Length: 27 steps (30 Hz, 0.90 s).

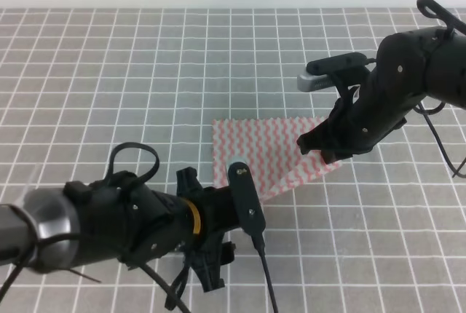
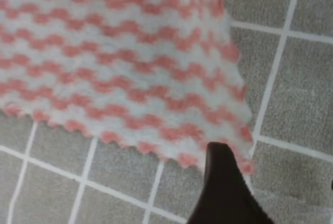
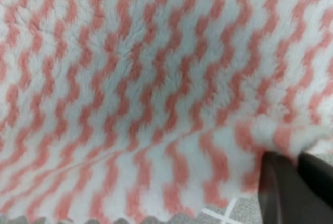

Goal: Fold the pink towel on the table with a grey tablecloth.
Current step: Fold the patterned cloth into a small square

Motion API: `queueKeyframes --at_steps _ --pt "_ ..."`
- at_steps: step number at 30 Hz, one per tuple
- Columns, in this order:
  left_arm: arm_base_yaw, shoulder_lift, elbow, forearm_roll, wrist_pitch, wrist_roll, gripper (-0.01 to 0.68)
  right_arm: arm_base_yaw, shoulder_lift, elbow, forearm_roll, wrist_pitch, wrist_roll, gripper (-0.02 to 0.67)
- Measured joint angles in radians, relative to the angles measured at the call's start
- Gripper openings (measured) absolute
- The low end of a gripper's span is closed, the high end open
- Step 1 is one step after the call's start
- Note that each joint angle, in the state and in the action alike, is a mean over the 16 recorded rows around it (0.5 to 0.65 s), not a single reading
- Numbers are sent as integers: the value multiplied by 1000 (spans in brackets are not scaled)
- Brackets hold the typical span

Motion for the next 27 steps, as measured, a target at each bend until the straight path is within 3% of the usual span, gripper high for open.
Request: queueKeyframes --at_steps 27 --pt "39 44 0 -7 -96 -62 389 0 -1 0 -37 8 -1 -15"
